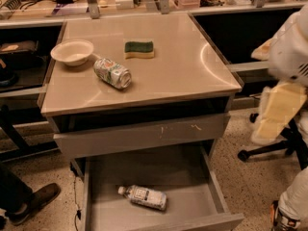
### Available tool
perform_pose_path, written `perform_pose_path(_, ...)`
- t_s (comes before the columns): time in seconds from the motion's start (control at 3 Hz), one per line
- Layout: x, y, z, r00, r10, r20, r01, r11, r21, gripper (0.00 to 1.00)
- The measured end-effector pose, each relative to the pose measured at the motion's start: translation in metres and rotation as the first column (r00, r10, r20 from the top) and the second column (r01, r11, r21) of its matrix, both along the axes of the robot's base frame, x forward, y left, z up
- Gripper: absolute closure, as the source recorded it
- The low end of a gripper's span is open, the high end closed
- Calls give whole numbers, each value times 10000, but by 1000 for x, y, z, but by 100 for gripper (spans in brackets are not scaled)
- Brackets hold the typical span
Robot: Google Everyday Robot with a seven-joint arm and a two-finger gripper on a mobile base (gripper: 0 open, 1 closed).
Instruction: Pick blue plastic bottle from middle drawer and place on counter
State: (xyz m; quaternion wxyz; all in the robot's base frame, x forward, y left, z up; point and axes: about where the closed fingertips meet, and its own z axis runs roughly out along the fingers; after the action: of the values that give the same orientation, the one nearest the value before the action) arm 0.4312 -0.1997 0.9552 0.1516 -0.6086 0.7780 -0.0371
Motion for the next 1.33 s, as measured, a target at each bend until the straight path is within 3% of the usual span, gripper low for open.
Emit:
perform_pose_path(0.67, -16, 81, -109, 9920, 661, -1075, -682, 9975, -162, 0)
perform_pose_path(1.0, -16, 81, -109, 9920, 661, -1075, -682, 9975, -162, 0)
perform_pose_path(1.33, -27, 90, -141, 9858, 788, -1483, -827, 9964, -200, 0)
